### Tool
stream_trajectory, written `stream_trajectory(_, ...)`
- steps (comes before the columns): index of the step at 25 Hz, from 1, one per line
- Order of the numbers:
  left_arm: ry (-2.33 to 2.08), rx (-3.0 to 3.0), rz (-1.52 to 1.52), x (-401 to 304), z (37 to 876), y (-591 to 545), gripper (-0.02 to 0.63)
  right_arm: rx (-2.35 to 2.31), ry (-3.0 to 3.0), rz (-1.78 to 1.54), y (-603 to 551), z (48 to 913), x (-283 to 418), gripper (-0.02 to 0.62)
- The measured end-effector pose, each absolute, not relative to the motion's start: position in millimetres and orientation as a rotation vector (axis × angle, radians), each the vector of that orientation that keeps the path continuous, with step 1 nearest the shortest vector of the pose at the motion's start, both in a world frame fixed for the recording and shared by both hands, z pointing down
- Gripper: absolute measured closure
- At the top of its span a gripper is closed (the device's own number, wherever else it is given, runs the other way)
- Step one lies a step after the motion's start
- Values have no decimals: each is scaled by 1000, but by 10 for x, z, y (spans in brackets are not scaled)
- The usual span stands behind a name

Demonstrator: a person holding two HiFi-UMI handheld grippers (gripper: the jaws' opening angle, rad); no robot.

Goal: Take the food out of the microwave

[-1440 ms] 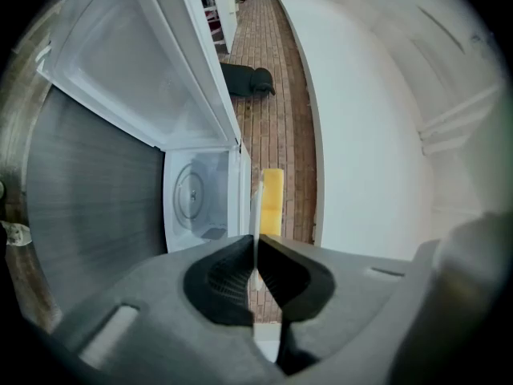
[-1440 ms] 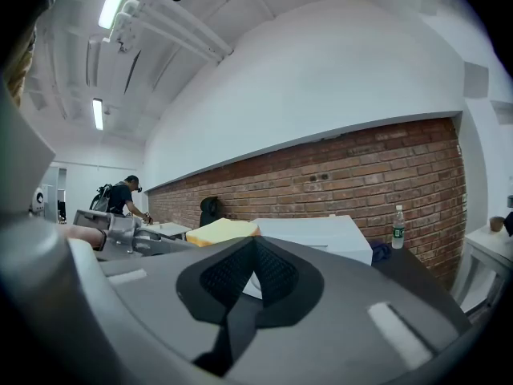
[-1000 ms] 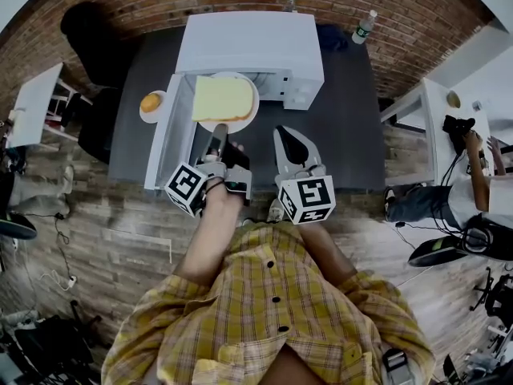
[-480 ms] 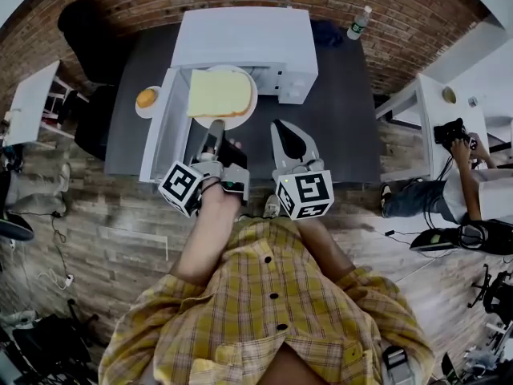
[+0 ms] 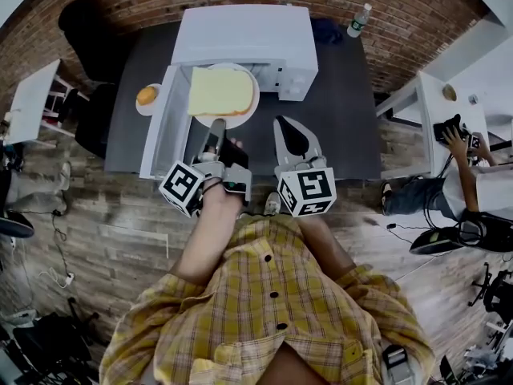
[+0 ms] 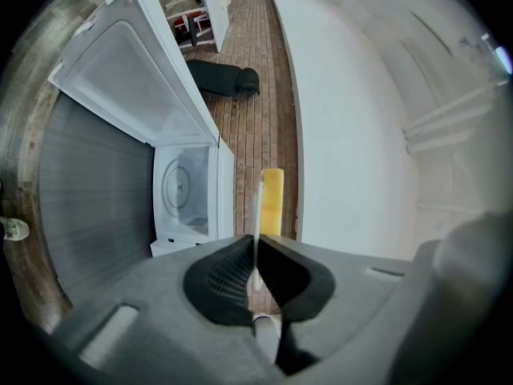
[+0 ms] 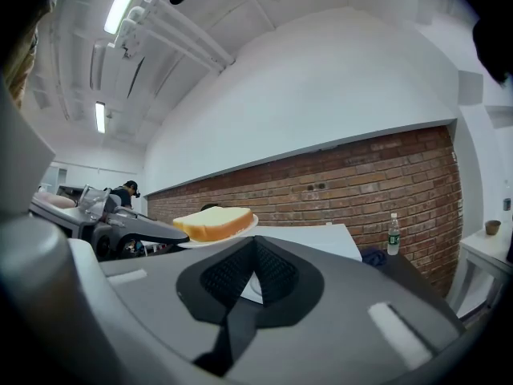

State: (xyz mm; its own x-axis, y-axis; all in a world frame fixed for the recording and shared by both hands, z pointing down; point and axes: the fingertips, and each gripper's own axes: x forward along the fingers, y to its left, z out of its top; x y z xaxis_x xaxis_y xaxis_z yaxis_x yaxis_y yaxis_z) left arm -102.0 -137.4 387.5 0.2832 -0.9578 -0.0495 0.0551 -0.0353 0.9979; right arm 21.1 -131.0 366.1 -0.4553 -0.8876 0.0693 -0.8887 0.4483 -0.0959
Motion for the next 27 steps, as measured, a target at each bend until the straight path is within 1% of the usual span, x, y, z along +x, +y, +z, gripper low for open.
stream_trajectory(13,-942,1339,-1057,-1013,3879,-1334,594,1609,-2668,163,-1290,3667,193,594)
stream_trajectory(18,-963,1313,-1014,-1017,3982,-1257,594,1598,-2669,171,-1240,3666,170,595)
stream_trajectory(27,-936,1344,-1052,-946,3889,-1234,594,1573,-2673,190,-1181,3720,175,595)
